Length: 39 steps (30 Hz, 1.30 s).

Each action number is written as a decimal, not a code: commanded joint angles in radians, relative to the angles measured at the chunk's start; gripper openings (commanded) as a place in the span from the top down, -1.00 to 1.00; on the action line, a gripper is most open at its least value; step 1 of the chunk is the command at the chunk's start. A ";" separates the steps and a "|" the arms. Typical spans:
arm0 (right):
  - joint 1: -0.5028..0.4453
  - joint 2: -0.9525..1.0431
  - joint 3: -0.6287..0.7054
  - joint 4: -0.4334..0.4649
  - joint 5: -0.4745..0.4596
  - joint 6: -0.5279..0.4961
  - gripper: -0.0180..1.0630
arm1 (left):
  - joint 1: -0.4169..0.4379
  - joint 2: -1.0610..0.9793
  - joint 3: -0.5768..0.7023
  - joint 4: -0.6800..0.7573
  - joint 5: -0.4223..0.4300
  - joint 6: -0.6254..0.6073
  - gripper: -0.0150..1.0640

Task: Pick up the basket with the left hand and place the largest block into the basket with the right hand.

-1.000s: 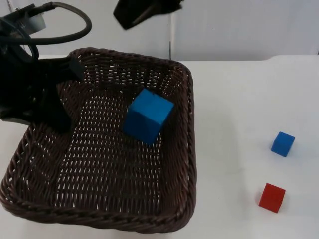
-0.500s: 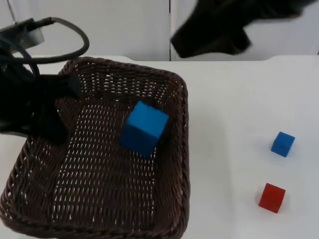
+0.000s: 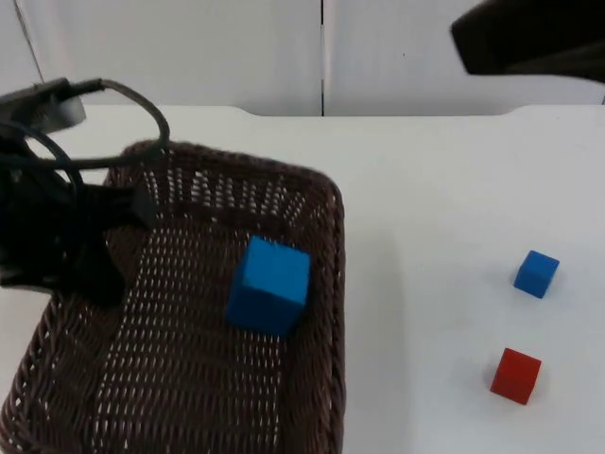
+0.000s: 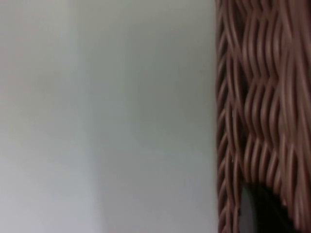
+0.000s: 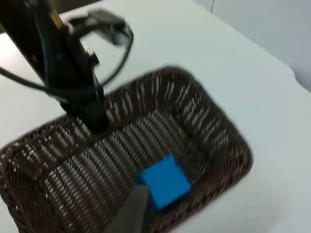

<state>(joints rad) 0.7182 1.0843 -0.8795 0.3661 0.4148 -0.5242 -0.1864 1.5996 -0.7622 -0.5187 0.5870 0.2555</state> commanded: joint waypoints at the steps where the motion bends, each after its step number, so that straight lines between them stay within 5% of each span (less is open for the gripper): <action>1: 0.001 -0.021 0.006 0.001 0.014 0.001 -0.74 | -0.013 0.018 0.000 -0.027 0.014 0.020 0.97; 11: 0.001 -0.041 0.006 -0.028 0.073 0.001 -0.74 | -0.064 0.178 0.000 -0.072 -0.061 0.020 0.97; 25: 0.001 -0.041 0.006 -0.028 0.069 0.001 -0.74 | -0.064 0.211 0.000 -0.029 -0.041 0.026 0.96; 28: 0.001 -0.041 0.006 -0.028 0.069 0.001 -0.74 | -0.064 0.211 0.000 -0.014 -0.024 0.026 0.68; 30: 0.001 -0.041 0.006 -0.028 0.069 0.001 -0.74 | -0.064 0.211 0.000 0.007 -0.016 0.026 0.30; 31: 0.001 -0.041 0.006 -0.028 0.069 0.001 -0.74 | -0.064 0.211 0.000 0.007 -0.016 0.026 0.30; 35: 0.001 -0.041 0.006 -0.028 0.069 0.001 -0.74 | -0.060 0.177 0.000 0.071 -0.013 -0.029 -0.42; 39: 0.001 -0.041 0.006 -0.028 0.069 0.001 -0.74 | -0.057 0.093 0.000 0.100 -0.010 -0.056 -0.68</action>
<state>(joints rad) 0.7182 1.0481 -0.8773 0.3445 0.4838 -0.5242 -0.2431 1.7336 -0.7622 -0.4404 0.5651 0.2183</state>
